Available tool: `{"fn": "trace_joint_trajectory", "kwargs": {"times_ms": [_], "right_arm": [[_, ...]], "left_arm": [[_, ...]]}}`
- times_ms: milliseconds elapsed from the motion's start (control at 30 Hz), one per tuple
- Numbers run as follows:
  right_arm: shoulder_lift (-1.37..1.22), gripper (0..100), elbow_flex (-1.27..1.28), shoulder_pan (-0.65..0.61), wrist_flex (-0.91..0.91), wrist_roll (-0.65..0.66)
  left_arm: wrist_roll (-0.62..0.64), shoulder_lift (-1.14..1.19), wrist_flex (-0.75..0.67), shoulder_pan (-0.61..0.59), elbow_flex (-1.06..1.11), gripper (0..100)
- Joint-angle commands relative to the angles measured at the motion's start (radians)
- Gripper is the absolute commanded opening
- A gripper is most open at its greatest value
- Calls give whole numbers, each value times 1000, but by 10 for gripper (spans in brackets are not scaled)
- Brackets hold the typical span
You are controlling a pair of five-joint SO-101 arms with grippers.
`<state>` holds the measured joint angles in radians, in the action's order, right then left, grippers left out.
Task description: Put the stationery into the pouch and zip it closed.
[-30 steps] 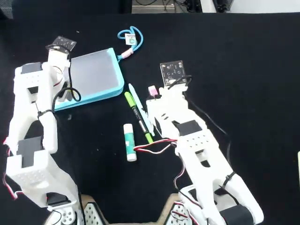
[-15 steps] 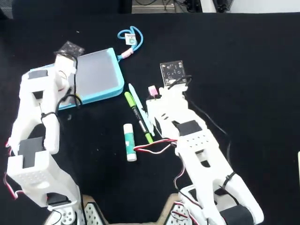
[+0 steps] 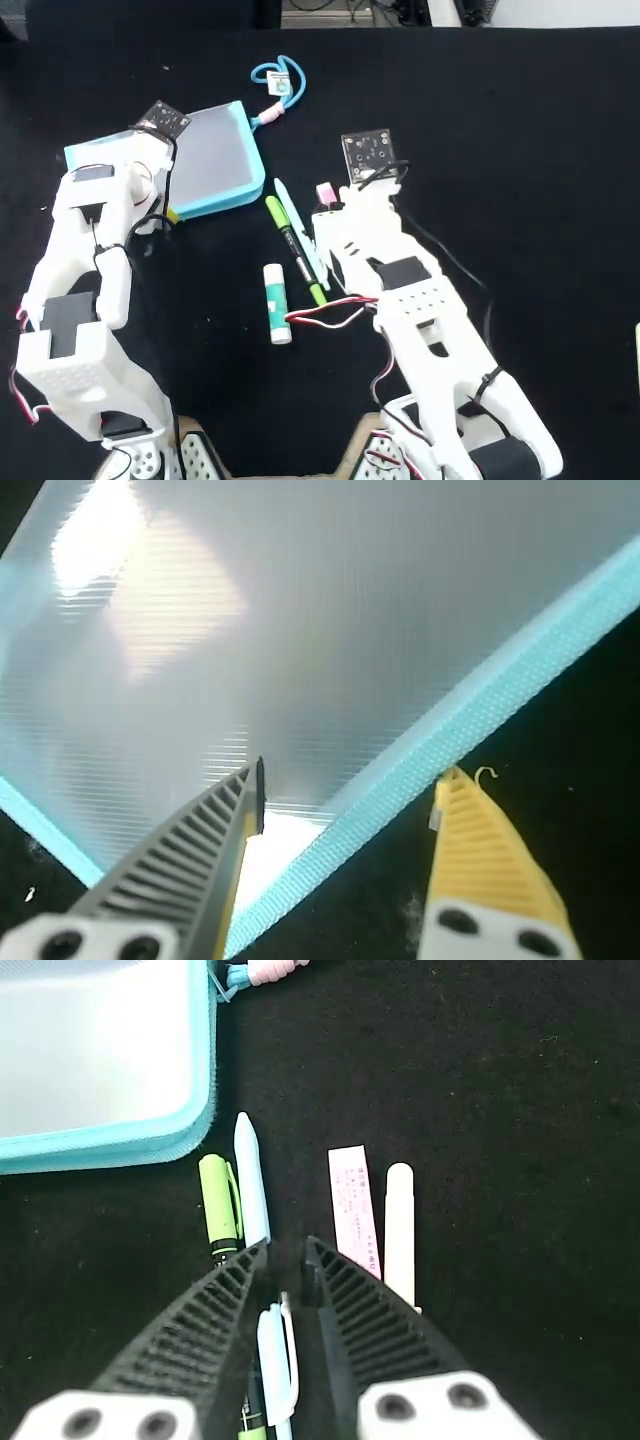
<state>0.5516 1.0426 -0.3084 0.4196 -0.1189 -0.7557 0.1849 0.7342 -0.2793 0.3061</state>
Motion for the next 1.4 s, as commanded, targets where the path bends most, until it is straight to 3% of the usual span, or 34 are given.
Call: {"fn": "trace_joint_trajectory", "kwargs": {"times_ms": [0, 233, 467, 700, 833, 967, 1133, 1300, 1367], "right_arm": [[4, 57, -8, 11, -20, -3], [4, 57, -8, 11, -20, -3], [4, 57, -8, 11, -20, -3], [4, 57, -8, 11, -20, -3], [4, 57, -10, 11, -20, -3], [2, 57, -8, 11, -20, -3], [-1, 57, -8, 11, -21, -3], [-1, 57, -8, 11, -21, -3], [-1, 57, -8, 11, -21, -3]], "left_arm": [[-6, -51, -20, 1, -5, 274], [0, -60, -15, -27, -28, 263], [-2, -60, -12, -33, 10, 26], [12, -77, 18, -42, 33, 29], [63, -224, 127, -42, 48, 29], [130, -400, 121, -35, 59, 29], [339, -407, -209, -31, 71, 35], [634, -201, -638, -61, 67, 210], [732, -92, -756, -67, 25, 218]]}}
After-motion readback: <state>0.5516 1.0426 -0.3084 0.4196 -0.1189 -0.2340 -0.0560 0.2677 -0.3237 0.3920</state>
